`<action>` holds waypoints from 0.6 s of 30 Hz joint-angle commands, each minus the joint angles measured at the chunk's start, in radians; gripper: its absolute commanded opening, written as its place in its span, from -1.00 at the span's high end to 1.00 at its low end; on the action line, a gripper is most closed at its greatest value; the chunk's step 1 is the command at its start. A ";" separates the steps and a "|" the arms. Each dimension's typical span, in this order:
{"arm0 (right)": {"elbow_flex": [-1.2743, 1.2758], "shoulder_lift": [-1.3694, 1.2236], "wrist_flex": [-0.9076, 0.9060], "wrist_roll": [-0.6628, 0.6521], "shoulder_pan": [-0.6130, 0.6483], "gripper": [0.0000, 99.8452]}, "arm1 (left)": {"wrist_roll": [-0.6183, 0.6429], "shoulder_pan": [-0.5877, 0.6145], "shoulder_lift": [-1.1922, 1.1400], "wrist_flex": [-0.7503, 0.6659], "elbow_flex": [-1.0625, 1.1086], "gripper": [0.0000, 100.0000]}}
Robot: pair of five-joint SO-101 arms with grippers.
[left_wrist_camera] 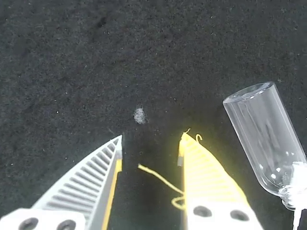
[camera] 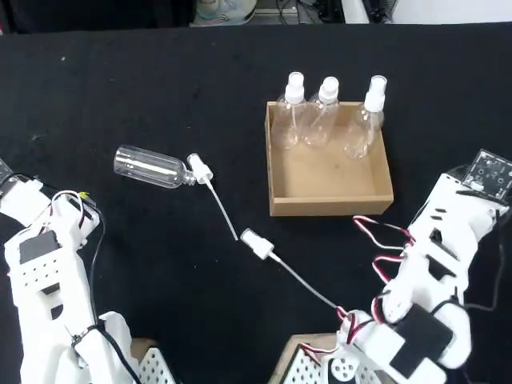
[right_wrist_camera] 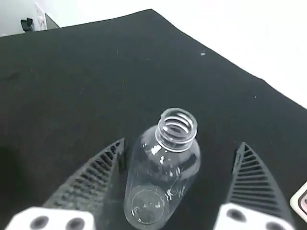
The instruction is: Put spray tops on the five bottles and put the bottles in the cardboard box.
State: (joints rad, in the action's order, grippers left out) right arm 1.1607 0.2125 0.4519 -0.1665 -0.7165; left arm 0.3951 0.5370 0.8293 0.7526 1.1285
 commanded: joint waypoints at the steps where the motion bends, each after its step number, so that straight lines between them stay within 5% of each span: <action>1: -0.079 -0.031 0.028 0.002 -0.012 0.37 | 0.002 -0.008 0.015 -0.009 -0.051 0.62; 18: -0.196 -0.189 0.029 0.006 -0.011 0.38 | 0.002 -0.012 0.014 -0.009 -0.051 0.62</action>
State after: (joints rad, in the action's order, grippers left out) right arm 1.0288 0.0161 0.4549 -0.1665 -0.7165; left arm 0.3951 0.5370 0.8293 0.7526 1.1285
